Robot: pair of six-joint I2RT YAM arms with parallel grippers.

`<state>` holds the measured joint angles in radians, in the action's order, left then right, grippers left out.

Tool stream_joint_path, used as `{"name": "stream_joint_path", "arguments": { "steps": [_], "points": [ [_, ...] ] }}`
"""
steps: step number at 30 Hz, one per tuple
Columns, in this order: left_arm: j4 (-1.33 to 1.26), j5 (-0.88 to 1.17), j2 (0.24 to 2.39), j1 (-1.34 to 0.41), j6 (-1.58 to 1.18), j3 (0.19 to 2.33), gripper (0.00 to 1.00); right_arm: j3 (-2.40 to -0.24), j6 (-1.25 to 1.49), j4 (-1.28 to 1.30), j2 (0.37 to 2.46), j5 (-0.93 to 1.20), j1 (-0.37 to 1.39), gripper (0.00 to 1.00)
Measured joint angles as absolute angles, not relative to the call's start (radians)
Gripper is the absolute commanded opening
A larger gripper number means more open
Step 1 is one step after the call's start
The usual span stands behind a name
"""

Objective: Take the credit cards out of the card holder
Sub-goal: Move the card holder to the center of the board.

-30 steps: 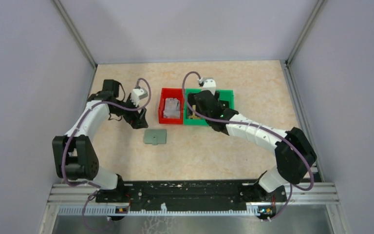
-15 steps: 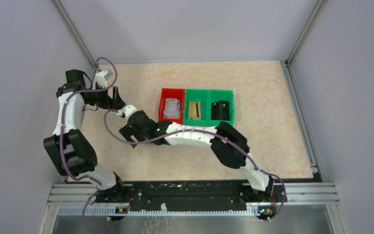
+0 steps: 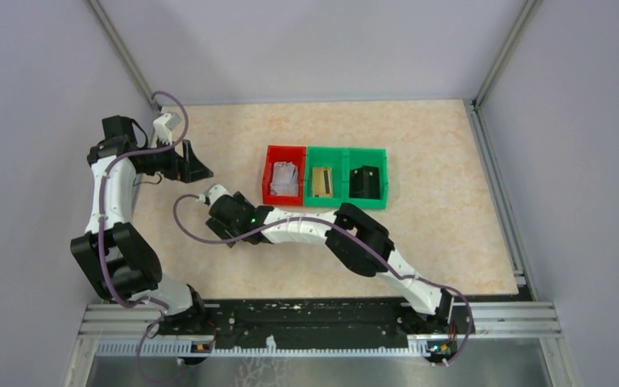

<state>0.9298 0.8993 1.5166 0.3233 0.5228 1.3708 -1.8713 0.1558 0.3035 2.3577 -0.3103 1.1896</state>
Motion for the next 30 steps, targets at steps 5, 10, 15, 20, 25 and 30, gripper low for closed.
{"name": "stream_joint_path", "arguments": {
  "steps": [5, 10, 15, 20, 25, 30],
  "points": [
    [0.939, 0.921, 1.517, 0.323, 0.507, 1.370, 0.99, -1.782, 0.149, 0.216, 2.323, -0.340, 1.193, 0.71],
    [0.970, 0.967, 1.527, 0.323, 0.492, 1.374, 0.99, -1.655, 0.158, 0.133, 2.259, -0.361, 1.191, 0.63],
    [1.023, 1.003, 1.570, 0.323, 0.506, 1.371, 0.99, -1.458, 0.227, 0.038, 2.146, -0.382, 1.188, 0.38],
    [1.049, 1.110, 1.559, 0.315, 0.566, 1.259, 0.99, -1.268, 0.340, -0.059, 2.027, -0.344, 1.181, 0.19],
    [1.078, 1.131, 1.558, 0.298, 0.623, 1.201, 0.99, -1.102, 0.424, -0.130, 1.921, -0.294, 1.177, 0.05],
    [1.076, 1.134, 1.528, 0.293, 0.642, 1.192, 0.99, -1.000, 0.478, -0.162, 1.845, -0.243, 1.173, 0.00]
  ]
}}
